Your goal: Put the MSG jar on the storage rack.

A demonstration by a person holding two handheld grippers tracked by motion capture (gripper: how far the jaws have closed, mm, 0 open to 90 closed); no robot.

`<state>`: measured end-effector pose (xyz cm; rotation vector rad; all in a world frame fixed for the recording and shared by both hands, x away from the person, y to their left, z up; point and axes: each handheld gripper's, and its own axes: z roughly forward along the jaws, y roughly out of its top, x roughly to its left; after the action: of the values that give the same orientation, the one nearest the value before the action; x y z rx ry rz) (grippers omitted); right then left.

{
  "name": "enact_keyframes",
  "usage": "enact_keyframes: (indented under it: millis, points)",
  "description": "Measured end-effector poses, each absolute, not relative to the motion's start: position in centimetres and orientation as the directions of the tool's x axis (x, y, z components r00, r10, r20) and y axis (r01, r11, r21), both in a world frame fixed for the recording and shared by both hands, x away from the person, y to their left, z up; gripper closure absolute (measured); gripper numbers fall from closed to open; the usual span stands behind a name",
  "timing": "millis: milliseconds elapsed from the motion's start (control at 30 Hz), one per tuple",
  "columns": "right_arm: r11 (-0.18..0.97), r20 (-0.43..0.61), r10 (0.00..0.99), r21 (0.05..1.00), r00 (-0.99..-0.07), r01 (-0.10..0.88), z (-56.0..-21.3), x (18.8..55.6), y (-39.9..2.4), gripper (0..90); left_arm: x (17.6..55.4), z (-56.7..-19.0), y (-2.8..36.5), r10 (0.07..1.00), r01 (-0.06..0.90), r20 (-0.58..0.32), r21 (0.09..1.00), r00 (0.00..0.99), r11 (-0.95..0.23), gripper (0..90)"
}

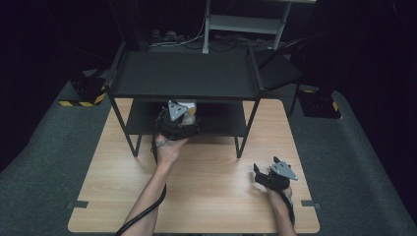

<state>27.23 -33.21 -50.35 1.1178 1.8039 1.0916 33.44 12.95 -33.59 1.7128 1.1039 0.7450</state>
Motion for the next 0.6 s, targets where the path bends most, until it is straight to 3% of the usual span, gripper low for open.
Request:
enact_keyframes:
  millis: [300,600]
  points:
    - [0.263,-0.151,0.924,0.918,-0.350,0.297,-50.4,27.2,-33.2,13.7,31.0,-34.4,14.7,0.909,0.334,-0.005,0.931,0.418,-0.148,8.0]
    - [0.271,-0.159,0.923,0.916,-0.351,0.297,-50.3,27.2,-33.1,13.7,27.2,-36.8,16.5,0.897,0.330,0.053,0.919,0.440,-0.216,5.8]
